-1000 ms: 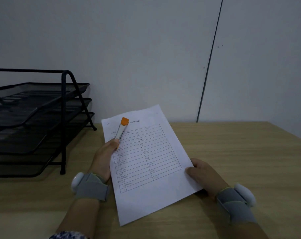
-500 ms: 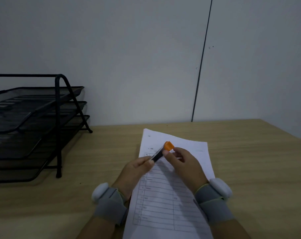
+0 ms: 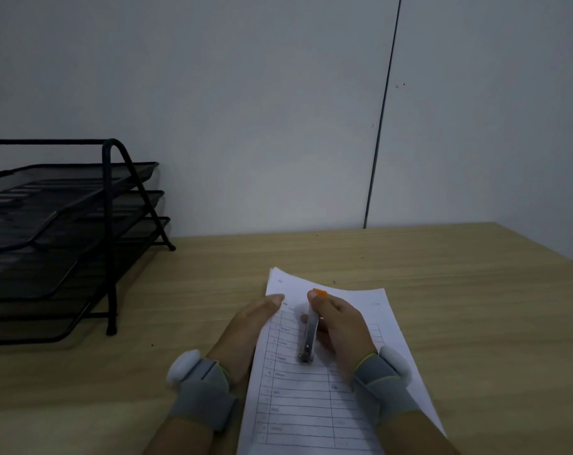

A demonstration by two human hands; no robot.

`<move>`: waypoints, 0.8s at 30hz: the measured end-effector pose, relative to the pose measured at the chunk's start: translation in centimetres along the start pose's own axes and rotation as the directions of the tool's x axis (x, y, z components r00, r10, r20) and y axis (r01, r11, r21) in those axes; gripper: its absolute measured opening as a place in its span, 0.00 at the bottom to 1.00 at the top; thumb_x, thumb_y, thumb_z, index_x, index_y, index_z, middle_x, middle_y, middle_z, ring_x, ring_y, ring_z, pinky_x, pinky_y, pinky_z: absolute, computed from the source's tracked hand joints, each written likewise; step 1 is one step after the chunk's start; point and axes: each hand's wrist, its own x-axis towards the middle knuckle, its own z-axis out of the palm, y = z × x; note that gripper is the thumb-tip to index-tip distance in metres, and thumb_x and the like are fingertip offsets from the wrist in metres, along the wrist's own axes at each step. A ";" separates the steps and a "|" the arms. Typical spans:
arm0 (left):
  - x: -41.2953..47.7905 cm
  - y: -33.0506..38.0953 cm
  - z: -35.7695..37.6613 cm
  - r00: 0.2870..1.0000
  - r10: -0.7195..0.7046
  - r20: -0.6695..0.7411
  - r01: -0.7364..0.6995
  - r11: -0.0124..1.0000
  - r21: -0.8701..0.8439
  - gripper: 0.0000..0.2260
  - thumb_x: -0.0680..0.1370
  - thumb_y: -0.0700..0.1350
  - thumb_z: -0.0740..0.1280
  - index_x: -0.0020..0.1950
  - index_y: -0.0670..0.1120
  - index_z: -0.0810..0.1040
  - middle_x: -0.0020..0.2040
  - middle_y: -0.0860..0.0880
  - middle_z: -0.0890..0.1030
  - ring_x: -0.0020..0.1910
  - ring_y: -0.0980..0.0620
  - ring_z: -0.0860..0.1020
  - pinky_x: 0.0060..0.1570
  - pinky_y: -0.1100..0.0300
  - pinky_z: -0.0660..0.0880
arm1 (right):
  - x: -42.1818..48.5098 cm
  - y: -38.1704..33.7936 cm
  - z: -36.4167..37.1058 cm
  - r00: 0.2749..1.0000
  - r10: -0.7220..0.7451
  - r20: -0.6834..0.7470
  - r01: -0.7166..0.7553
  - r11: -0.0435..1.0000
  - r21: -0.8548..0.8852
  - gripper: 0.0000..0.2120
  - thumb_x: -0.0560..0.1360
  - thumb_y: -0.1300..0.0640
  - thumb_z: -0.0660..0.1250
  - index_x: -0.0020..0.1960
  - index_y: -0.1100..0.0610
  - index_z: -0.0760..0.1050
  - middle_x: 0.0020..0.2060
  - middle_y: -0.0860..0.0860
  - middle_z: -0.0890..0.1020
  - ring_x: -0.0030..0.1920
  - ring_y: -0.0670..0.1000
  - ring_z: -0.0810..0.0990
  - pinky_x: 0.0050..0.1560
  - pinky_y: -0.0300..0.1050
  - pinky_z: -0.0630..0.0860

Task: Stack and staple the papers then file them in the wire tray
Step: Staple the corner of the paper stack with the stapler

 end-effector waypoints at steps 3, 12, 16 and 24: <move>1.0 0.2 -0.4 0.980 0.000 -0.197 0.002 1.000 0.013 0.16 0.78 0.47 0.61 0.66 0.49 0.71 0.56 0.44 0.81 0.42 0.51 0.81 0.35 0.61 0.76 | -0.1 0.1 0.2 1.000 0.017 0.011 -0.017 1.000 0.001 0.04 0.71 0.51 0.69 0.43 0.51 0.78 0.34 0.51 0.84 0.34 0.49 0.84 0.38 0.45 0.81; 3.8 0.8 0.0 0.939 0.064 -0.339 -0.046 0.997 0.062 0.08 0.78 0.41 0.62 0.51 0.44 0.79 0.40 0.49 0.82 0.38 0.49 0.79 0.41 0.58 0.76 | -0.9 0.2 0.9 0.996 0.000 0.085 0.023 0.962 -0.273 0.06 0.70 0.50 0.70 0.43 0.53 0.79 0.31 0.50 0.83 0.31 0.46 0.79 0.31 0.37 0.75; 3.7 0.6 -0.3 0.947 0.082 -0.311 -0.067 0.996 0.060 0.08 0.78 0.41 0.62 0.45 0.49 0.79 0.41 0.48 0.82 0.39 0.48 0.79 0.43 0.56 0.76 | -0.7 -0.3 1.0 0.995 -0.024 0.099 0.052 0.953 -0.300 0.10 0.71 0.54 0.70 0.50 0.56 0.78 0.37 0.48 0.81 0.35 0.45 0.77 0.33 0.33 0.76; 4.0 0.3 -0.4 0.959 0.126 -0.254 -0.127 0.992 0.009 0.10 0.78 0.36 0.60 0.42 0.45 0.78 0.41 0.43 0.80 0.43 0.45 0.76 0.47 0.51 0.72 | 0.7 -1.4 2.3 0.895 -0.395 0.209 0.405 0.518 -0.754 0.20 0.70 0.57 0.69 0.62 0.53 0.73 0.54 0.50 0.78 0.54 0.49 0.74 0.53 0.39 0.68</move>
